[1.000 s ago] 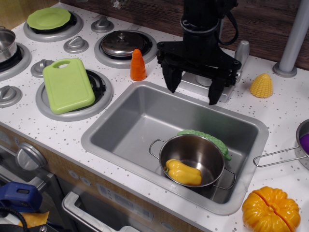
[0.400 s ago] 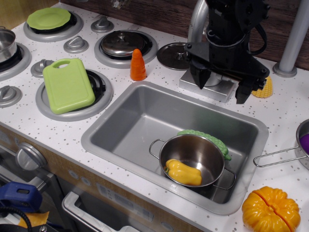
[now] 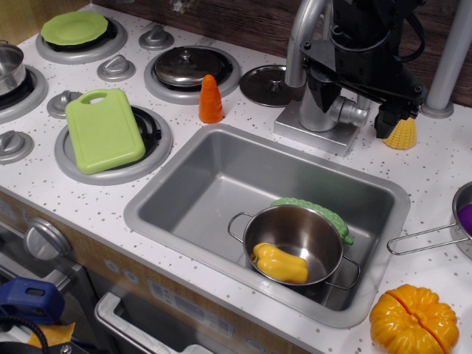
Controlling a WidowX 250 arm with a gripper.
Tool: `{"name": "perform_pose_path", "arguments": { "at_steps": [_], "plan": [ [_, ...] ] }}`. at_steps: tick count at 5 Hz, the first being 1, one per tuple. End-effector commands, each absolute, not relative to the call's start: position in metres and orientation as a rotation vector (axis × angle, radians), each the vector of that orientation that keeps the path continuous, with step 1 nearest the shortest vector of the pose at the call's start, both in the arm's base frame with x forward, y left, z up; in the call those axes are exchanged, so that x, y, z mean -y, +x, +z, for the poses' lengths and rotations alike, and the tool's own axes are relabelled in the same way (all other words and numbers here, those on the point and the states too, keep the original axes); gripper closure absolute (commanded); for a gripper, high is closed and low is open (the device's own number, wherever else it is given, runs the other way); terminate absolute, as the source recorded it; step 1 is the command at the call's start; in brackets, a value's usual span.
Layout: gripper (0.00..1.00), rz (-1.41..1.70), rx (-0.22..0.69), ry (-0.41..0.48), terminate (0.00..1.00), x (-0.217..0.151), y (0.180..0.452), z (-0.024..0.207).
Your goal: Turn faucet front to left
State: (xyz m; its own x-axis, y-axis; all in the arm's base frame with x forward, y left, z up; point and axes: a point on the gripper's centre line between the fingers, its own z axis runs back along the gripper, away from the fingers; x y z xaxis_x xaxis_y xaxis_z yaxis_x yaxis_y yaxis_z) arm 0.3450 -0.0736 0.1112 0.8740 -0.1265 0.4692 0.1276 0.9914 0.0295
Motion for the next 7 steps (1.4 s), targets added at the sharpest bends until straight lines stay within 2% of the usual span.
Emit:
{"name": "perform_pose_path", "arguments": {
  "at_steps": [1, 4, 7],
  "plan": [
    [0.0, -0.172, 0.534, -0.022, 0.0, 0.053, 0.357, 0.127],
    [0.0, -0.248, 0.553, -0.016, 0.0, 0.021, 0.36, 0.119],
    [0.0, -0.313, 0.524, -0.038, 0.0, 0.0, 0.371, 0.123]
  ]
}}
